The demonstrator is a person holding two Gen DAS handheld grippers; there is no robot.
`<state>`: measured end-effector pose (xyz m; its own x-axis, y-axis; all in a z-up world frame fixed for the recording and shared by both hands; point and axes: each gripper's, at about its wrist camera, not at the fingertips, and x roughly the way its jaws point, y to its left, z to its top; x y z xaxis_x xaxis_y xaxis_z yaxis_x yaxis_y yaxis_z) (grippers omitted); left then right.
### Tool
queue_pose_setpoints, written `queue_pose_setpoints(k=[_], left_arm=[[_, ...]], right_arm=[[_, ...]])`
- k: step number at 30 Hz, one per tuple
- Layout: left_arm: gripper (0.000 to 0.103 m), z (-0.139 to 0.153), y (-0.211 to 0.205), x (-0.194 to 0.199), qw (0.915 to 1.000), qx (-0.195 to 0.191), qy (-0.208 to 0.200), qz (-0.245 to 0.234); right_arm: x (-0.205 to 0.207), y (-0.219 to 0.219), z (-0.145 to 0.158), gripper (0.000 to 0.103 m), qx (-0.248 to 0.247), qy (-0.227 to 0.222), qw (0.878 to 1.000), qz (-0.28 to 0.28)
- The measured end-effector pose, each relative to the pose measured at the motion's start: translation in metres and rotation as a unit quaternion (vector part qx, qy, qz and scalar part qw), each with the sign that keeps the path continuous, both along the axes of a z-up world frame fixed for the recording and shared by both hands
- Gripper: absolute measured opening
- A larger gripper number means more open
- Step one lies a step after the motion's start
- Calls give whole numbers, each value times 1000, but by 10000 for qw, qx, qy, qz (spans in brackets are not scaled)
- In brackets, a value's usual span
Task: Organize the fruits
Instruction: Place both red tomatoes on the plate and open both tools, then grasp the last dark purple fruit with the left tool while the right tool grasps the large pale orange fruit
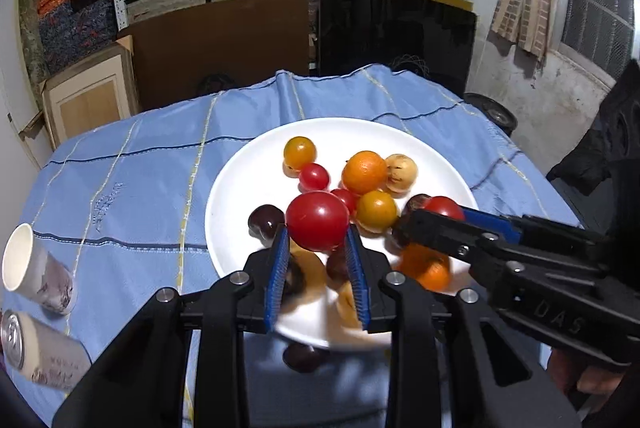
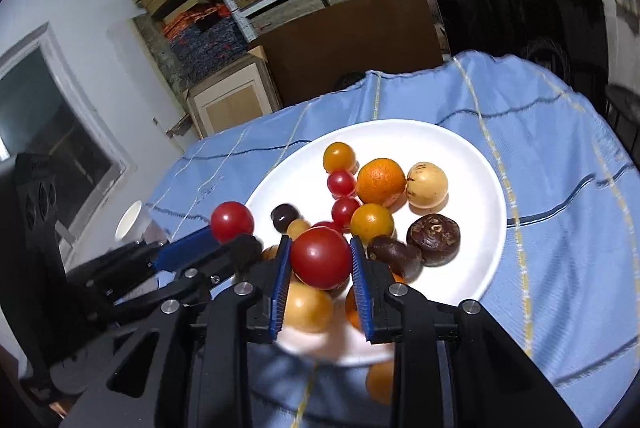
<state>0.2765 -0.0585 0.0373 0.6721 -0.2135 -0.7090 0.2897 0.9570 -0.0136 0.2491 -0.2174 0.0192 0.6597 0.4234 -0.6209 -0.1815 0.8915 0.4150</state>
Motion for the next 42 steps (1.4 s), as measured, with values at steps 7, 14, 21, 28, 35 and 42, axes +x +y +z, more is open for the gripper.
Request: queue_pose_setpoints(k=[7,14,21,28,35,42], left_arm=[[51,-3,4,9,9998,-167,-46,133],[61,4,18,-16,9992,-300,-125,247],[62,-3,27,-50,9987,-428,17,266],[64,-24,23,-77,9993,-263,198,184],[64,-44,23,-77,9988,-214,401,169],[59,-60,26,-64,9978,-219,569,279]], right_arm=[[0,-7,-3,36,138,-28,9999,-75],[-27,-16,5,49,14,-218,9997,-64],[-66,-30,3,64,30,-239,9997,-74],[-95,-28,-3,64,-88,-258,9996,-27],[-112,-28,1,64,-188,-382,9991,12],[-110,-32,-5,64,1,-273,9996,94]])
